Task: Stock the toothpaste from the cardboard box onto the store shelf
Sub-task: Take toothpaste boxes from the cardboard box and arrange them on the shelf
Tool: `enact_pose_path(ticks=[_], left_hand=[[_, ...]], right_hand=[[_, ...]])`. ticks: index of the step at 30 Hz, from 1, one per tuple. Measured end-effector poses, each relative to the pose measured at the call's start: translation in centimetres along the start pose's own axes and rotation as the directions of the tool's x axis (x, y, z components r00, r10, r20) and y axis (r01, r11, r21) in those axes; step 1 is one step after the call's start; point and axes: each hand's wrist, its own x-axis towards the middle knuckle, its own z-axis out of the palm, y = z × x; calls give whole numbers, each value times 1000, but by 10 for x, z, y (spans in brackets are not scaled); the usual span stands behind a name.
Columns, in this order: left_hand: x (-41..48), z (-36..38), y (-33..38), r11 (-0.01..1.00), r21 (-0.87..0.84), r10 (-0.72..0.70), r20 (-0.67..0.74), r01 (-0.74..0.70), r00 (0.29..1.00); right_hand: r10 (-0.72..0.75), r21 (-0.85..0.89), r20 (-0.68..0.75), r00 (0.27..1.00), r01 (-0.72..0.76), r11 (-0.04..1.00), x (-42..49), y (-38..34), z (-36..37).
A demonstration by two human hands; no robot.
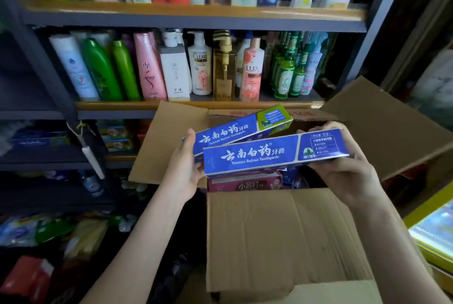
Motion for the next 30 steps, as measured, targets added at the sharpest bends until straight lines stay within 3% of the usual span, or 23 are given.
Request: enact_pose_path(ticks=[5, 11, 15, 21, 26, 30], left_hand=[[-38, -11, -5, 990, 22, -139, -80, 141, 987], [-70, -54, -2, 968, 247, 37, -333, 49, 942], [-78, -108, 12, 976, 215, 75, -453, 27, 888], [-101, -195, 37, 962, 241, 248, -559, -132, 791], [-117, -305, 63, 980, 143, 197, -634, -137, 748], [-118, -398, 88, 992, 60, 125, -676, -115, 726]], right_hand=[[116, -34, 71, 991, -114, 993, -11, 24, 12], [146, -63, 194, 970, -136, 989, 2, 45, 63], [203, -157, 362, 910, -155, 975, 17, 61, 106], [252, -298, -25, 967, -247, 922, 33, 125, 203], [472, -129, 123, 873, -457, 880, 49, 188, 300], [487, -6, 108, 867, -489, 872, 61, 238, 385]])
